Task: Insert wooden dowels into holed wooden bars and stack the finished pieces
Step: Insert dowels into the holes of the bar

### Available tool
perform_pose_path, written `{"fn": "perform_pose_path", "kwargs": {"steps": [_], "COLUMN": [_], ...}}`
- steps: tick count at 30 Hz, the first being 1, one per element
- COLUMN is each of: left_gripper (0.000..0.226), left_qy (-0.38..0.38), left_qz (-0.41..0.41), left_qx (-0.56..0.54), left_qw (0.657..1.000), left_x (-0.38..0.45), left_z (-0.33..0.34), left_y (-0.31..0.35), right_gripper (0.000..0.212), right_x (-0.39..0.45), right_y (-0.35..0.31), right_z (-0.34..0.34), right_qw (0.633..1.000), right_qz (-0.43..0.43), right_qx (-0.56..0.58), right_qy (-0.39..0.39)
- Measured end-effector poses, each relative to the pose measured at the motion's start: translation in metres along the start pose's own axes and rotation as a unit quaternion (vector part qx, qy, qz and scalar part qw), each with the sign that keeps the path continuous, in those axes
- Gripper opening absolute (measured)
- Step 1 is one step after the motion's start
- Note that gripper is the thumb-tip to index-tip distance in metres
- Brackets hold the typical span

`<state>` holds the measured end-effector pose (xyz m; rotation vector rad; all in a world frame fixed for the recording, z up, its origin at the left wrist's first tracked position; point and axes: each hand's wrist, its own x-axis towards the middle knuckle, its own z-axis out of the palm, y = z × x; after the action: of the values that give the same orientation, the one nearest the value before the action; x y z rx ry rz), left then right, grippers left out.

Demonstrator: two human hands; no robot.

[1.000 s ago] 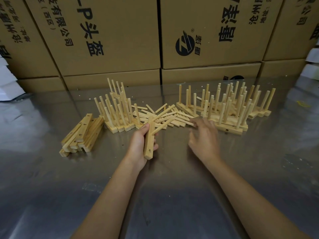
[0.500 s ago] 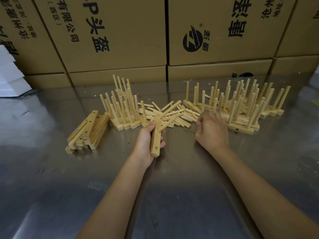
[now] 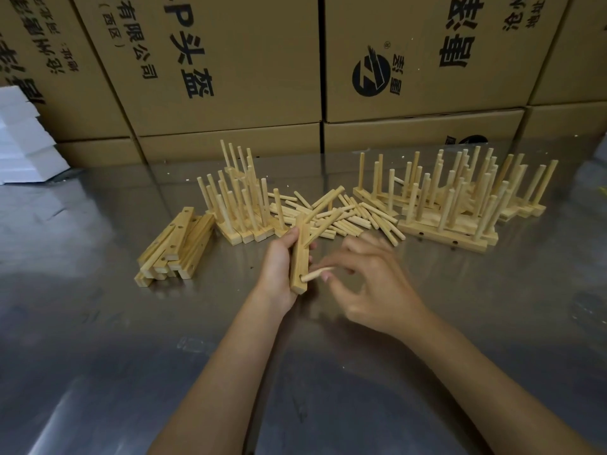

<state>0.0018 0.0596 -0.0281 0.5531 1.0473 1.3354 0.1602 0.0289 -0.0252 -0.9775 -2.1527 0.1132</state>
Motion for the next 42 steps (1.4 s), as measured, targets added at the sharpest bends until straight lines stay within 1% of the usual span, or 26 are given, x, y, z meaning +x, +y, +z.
{"fn": "perform_pose_path", "kwargs": {"steps": [5,10,12,14,17,20,22,25,26,29,30,33,36,37,38,40,41,42], "left_gripper": [0.028,0.025,0.03,0.039,0.039,0.039,0.042,0.045,0.045,0.046,0.046,0.045,0.043,0.042,0.041,0.034,0.03,0.028], "left_qy": [-0.002,0.032,0.041,0.05,0.051,0.043,0.034,0.031,0.033,0.043,0.045,0.037,0.016,0.009,0.01,0.028,0.04,0.05], "left_qz": [0.024,0.035,0.046,0.056,0.062,0.052,0.039,0.04,0.042,0.045,0.043,0.038,0.043,0.045,0.048,0.048,0.043,0.035], "left_qx": [0.03,0.039,0.043,0.053,0.04,0.018,0.015,0.016,0.016,0.019,0.018,-0.001,-0.016,-0.013,-0.009,-0.007,-0.014,-0.024], "left_qw": [0.999,0.998,0.997,0.996,0.996,0.998,0.999,0.999,0.998,0.998,0.998,0.999,0.999,0.999,0.999,0.998,0.998,0.998], "left_x": [-0.001,0.001,0.002,0.003,0.002,0.002,0.004,0.004,0.004,0.005,0.005,0.003,-0.001,-0.002,-0.004,-0.003,-0.002,-0.001], "left_z": [0.003,0.007,0.008,0.008,0.009,0.006,0.004,0.005,0.005,0.004,0.004,0.005,0.005,0.007,0.008,0.009,0.008,0.007], "left_y": [-0.004,-0.008,-0.01,-0.011,-0.012,-0.01,-0.009,-0.01,-0.01,-0.011,-0.011,-0.011,-0.008,-0.007,-0.006,-0.006,-0.005,-0.004], "right_gripper": [0.023,0.022,0.022,0.026,0.024,0.037,0.033,0.032,0.03,0.013,0.011,0.011,0.011,0.018,0.03,0.052,0.056,0.054], "right_x": [-0.001,-0.001,-0.001,0.001,0.002,0.002,0.001,-0.001,-0.001,-0.002,-0.001,0.001,0.002,0.002,0.002,0.005,0.005,0.005], "right_y": [-0.001,-0.011,-0.017,-0.022,-0.026,-0.026,-0.026,-0.027,-0.028,-0.029,-0.029,-0.028,-0.028,-0.029,-0.03,-0.03,-0.029,-0.026], "right_z": [0.002,0.004,0.004,0.002,-0.001,-0.001,-0.001,0.001,0.001,0.007,0.009,0.01,0.01,0.011,0.011,0.008,0.005,0.003], "right_qw": [0.999,0.998,0.995,0.989,0.987,0.988,0.986,0.986,0.986,0.988,0.988,0.989,0.989,0.989,0.991,0.991,0.984,0.976], "right_qz": [-0.028,-0.023,-0.025,-0.04,-0.041,-0.013,-0.004,-0.01,-0.011,-0.015,-0.02,-0.027,-0.007,0.005,0.021,0.072,0.098,0.123], "right_qx": [-0.027,-0.06,-0.098,-0.138,-0.156,-0.151,-0.157,-0.162,-0.16,-0.155,-0.153,-0.148,-0.146,-0.146,-0.135,-0.058,-0.016,0.008], "right_qy": [-0.013,-0.017,-0.015,-0.013,-0.021,-0.04,-0.058,-0.044,-0.037,-0.014,-0.008,-0.006,-0.019,-0.012,0.008,0.095,0.147,0.18]}}
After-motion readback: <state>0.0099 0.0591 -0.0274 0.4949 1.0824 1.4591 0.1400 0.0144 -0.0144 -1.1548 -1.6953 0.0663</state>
